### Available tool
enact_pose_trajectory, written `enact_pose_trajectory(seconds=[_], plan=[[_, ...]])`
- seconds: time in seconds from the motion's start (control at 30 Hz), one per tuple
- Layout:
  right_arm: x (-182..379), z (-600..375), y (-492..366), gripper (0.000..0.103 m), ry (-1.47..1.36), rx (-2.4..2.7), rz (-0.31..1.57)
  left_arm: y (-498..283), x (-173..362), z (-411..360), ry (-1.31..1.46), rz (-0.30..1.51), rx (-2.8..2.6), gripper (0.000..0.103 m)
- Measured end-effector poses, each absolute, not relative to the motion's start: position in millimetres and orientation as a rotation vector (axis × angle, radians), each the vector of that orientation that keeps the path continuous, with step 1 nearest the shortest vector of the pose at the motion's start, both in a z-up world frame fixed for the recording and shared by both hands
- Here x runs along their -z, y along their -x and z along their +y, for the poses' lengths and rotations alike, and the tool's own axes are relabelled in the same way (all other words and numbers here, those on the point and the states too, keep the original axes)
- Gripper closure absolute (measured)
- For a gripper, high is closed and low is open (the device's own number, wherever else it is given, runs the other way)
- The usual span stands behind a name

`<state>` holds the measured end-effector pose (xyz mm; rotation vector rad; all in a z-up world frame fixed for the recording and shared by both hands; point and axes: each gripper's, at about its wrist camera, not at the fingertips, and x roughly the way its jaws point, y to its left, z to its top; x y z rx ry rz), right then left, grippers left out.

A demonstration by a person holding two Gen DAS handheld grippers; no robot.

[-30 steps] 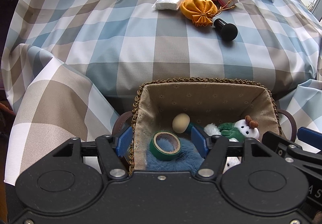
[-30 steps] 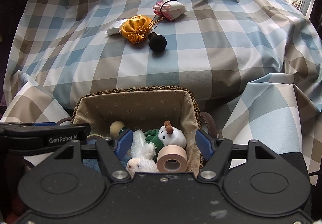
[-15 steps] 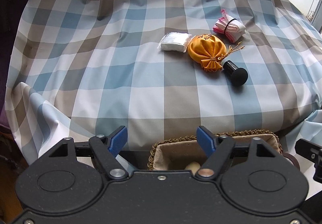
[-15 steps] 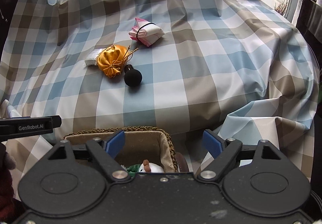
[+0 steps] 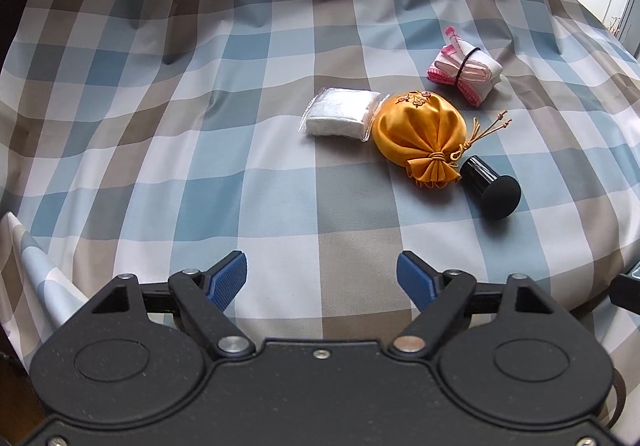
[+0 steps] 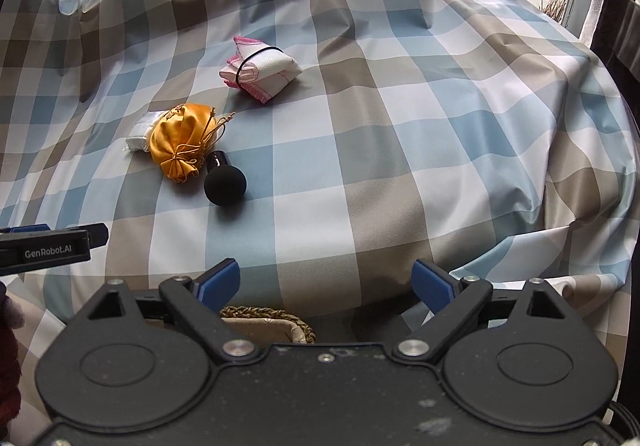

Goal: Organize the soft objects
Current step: 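Lift both open grippers out of the basket toward the cloth, then move right tool toward black round-headed stick while left tool moves toward orange satin pouch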

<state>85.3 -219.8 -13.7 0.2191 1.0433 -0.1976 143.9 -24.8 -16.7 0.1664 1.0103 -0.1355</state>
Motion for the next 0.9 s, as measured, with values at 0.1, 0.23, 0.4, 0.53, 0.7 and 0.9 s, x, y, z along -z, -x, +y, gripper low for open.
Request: enact_pose_trajectory(seconds=[0.1,0.23,0.4,0.53,0.7,0.9], plan=[[23.6,-215.5,-96.9,0.009,-0.203,0.193,1.056,-155.4,30.0,-28.8,-0.216,1.003,0.128,0.023],[34.7,-205.9,-112.7,0.009,-0.162,0.185,1.076,-166.4,42.6,-28.1,-0.242,0.991,0.125,0.023],[43.1,-192.0,-133.1,0.009,-0.126,0.162,1.087,-173.1,48.7,-21.2,-0.183,0.982,0.15,0.023],[49.1,-180.1,-154.0,0.009,-0.101,0.158,1.09,-177.1,58.4,-18.0,-0.178,0.992,0.142,0.023],[54.7,-166.5,-176.6,0.009,-0.061,0.143,1.08,-185.3,62.4,-5.5,-0.087,1.026,0.148,0.021],[60.2,-157.8,-194.9,0.01,0.082,0.143,1.051,-188.1,65.6,-5.8,-0.061,1.03,0.148,0.016]])
